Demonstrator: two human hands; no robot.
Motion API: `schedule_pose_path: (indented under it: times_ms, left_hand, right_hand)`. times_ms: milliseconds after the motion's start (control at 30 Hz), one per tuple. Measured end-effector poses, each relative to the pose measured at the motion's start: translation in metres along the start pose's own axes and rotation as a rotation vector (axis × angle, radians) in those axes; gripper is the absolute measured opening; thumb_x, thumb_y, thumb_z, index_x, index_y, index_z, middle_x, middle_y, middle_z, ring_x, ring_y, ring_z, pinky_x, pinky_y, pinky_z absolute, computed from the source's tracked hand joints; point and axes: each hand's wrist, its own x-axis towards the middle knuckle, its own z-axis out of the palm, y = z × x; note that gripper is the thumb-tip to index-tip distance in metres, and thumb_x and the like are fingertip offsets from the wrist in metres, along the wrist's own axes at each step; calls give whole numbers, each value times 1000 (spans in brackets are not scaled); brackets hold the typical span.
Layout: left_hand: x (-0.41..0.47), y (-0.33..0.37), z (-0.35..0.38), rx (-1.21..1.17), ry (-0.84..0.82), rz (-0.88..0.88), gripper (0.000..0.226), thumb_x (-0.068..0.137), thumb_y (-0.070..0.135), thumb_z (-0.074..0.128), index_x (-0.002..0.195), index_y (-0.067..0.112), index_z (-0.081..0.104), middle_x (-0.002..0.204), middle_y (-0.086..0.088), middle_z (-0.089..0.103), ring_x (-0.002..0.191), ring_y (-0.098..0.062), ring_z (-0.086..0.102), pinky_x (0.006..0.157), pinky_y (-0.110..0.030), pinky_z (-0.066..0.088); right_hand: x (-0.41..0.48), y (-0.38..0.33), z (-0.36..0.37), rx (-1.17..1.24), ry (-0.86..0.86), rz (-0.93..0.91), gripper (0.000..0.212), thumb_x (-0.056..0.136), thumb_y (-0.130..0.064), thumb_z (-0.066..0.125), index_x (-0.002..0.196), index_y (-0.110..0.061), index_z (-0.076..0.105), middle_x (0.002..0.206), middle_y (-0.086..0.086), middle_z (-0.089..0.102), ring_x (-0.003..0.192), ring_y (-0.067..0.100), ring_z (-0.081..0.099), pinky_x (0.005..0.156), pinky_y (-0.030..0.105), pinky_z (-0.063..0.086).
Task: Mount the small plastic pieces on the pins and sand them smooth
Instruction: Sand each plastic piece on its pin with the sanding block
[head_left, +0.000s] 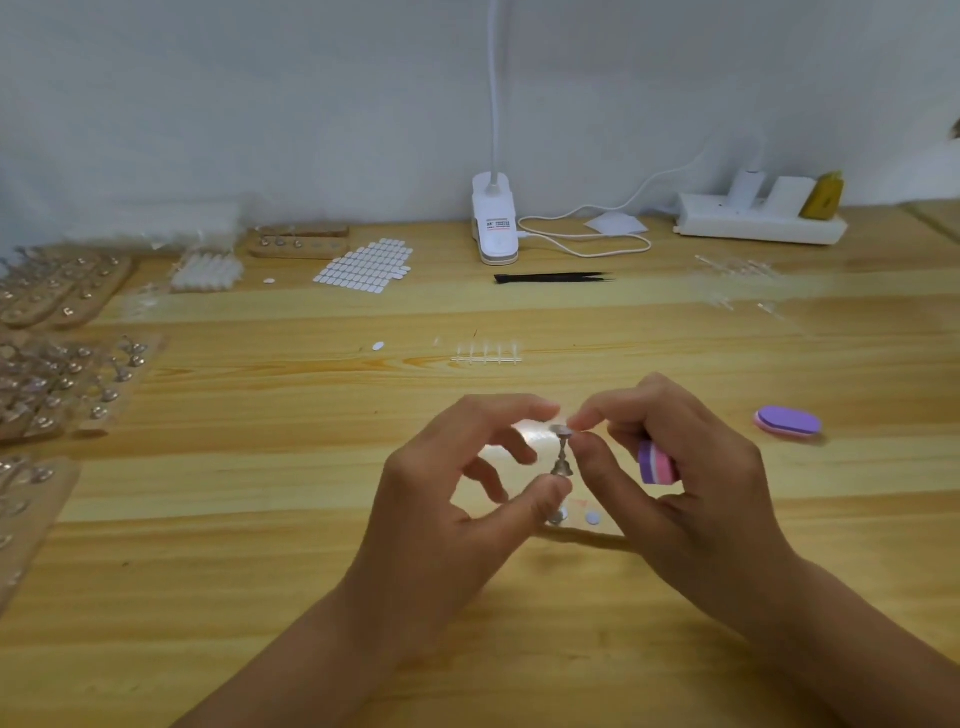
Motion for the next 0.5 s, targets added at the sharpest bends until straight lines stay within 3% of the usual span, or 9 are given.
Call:
schedule_pose_path:
  times_ms: [100,200,300,367,433,500]
  left_hand:
    - [-1,-2,0,161,77,166,32,77,13,79,108,11,71,106,2,68,87,-14,65,63,-25,51]
    - [-1,-2,0,196,95,178,31,73,8,82,103,10,73,100,2,69,85,-11,64,63,-24,50]
    - [0,0,-2,45,43,73,32,72,13,80,103,16,73,99,8,70,87,-17,66,61,-29,53]
    - [1,0,-5,-129,2,-47,31,72,18,79,103,21,75,101,7,71,90,-20,66,63,-31,54]
    - [2,0,-6,-290,-26,-147,30,71,21,80,101,22,76,102,3,71,91,-19,64,66,-34,54]
    - [2,-1,-6,-390,-46,-217,28,72,22,79,100,22,76,101,2,72,90,-18,61,68,-36,52]
  right_hand:
    - [0,-2,0,-11,9,-18,10,93,-13,62,94,-4,68,89,-28,39,78,-12,43,73,3,33]
    - [1,-5,2,4,-6,-12,9,92,-13,62,94,-6,67,88,-26,39,77,-11,43,72,4,33]
    - [0,-9,-2,157,-67,43,18,86,-15,54,103,-17,52,81,-10,43,73,4,43,67,11,35]
    - [-2,-9,-6,270,-157,110,26,78,-17,43,104,-16,41,84,0,39,74,15,39,64,25,37]
    - [-3,-6,-8,332,-213,199,29,76,-19,36,104,-26,37,88,-4,37,76,18,37,66,32,37]
    - [-4,-2,-7,375,-230,249,28,83,-20,36,106,-36,38,92,-11,39,81,16,41,71,27,39]
